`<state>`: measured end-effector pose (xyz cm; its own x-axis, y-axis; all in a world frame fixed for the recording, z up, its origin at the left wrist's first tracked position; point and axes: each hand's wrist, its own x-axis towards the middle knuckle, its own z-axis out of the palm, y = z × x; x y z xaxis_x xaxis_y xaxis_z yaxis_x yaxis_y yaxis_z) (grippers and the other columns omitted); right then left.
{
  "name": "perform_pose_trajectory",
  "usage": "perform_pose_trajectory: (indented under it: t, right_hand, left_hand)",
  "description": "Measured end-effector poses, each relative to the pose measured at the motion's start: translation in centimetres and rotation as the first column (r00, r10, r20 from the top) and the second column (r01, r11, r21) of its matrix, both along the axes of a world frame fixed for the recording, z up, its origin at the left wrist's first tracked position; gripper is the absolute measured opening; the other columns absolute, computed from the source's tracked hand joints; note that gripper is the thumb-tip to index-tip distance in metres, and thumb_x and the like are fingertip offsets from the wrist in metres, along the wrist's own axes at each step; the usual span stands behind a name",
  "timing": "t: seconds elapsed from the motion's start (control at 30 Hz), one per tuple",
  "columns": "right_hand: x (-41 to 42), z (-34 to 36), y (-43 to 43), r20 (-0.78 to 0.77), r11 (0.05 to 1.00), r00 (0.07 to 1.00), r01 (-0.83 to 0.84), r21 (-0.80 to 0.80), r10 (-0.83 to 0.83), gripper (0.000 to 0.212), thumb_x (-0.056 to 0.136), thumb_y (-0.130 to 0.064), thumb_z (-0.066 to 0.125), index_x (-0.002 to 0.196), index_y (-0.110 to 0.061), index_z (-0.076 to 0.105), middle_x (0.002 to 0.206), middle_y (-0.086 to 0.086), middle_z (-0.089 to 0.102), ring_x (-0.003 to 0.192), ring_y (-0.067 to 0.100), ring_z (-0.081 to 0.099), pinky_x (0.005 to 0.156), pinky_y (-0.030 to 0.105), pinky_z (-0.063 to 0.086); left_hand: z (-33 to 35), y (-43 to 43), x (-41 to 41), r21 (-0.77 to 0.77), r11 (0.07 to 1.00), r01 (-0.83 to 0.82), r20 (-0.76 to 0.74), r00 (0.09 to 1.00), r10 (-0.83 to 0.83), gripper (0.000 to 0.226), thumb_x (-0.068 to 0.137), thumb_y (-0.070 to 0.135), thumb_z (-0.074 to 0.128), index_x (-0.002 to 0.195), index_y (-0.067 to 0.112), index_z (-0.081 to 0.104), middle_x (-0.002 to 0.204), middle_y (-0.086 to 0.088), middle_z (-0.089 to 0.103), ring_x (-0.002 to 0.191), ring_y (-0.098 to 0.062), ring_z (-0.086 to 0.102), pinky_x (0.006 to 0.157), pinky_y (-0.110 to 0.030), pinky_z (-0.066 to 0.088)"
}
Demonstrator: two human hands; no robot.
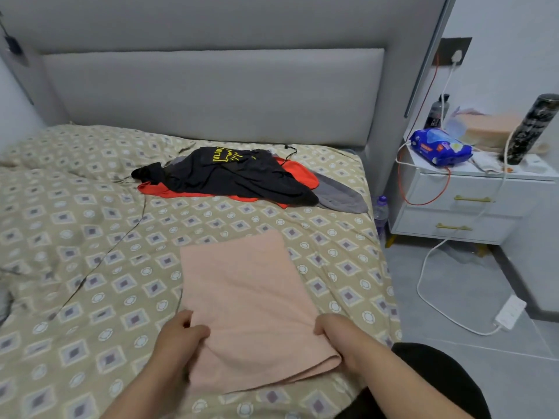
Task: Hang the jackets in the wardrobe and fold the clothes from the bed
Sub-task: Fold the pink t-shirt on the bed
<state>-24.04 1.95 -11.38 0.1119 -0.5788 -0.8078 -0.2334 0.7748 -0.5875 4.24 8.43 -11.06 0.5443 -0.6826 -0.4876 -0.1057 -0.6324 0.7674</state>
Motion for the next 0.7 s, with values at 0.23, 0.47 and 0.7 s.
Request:
perform_pose_trajectory:
  t: [0.23, 0.47, 0.7]
  right_hand:
    - [-2.4, -1.2, 2.5, -0.185, 0.988, 0.972, -0.151, -0.031, 0.143, 0.021, 0.078, -0.006, 0.045, 0.096, -0.005, 0.056, 0.099, 0.015, 0.06, 0.091, 0.031, 0.057, 0.071, 0.031, 0.043]
    - [-3.7, 0.2, 3.7, -0.117, 0.989, 0.982, -0.146, 0.025, 0.148, 0.042, 0.057, -0.008, 0.046, 0.098, -0.004, 0.053, 0.09, 0.015, 0.056, 0.075, 0.029, 0.055, 0.063, 0.031, 0.041]
    - [-4.2, 0.5, 5.1, -0.099, 0.941, 0.936, -0.333, 0.055, 0.337, 0.012, 0.091, -0.012, 0.052, 0.101, -0.007, 0.056, 0.084, 0.008, 0.062, 0.064, 0.019, 0.06, 0.055, 0.025, 0.051]
  left_hand:
    - [-1.7, 2.2, -2.6, 0.014, 1.0, -0.004, -0.274, 0.962, 0.008, 0.043, 0.075, 0.023, 0.08, 0.111, 0.005, 0.064, 0.097, -0.011, 0.075, 0.087, -0.033, 0.072, 0.081, -0.046, 0.057]
    - [1.1, 4.0, -3.2, 0.174, 0.985, -0.008, -0.562, 0.82, 0.106, 0.03, 0.085, 0.018, 0.063, 0.11, 0.0, 0.066, 0.097, -0.023, 0.073, 0.087, -0.038, 0.068, 0.085, -0.044, 0.053]
    - [0.3, 9.3, -2.2, 0.144, 0.982, 0.122, -0.609, 0.793, -0.009, 0.053, 0.063, 0.0, 0.076, 0.115, -0.003, 0.067, 0.11, -0.026, 0.07, 0.095, -0.041, 0.071, 0.082, -0.046, 0.059]
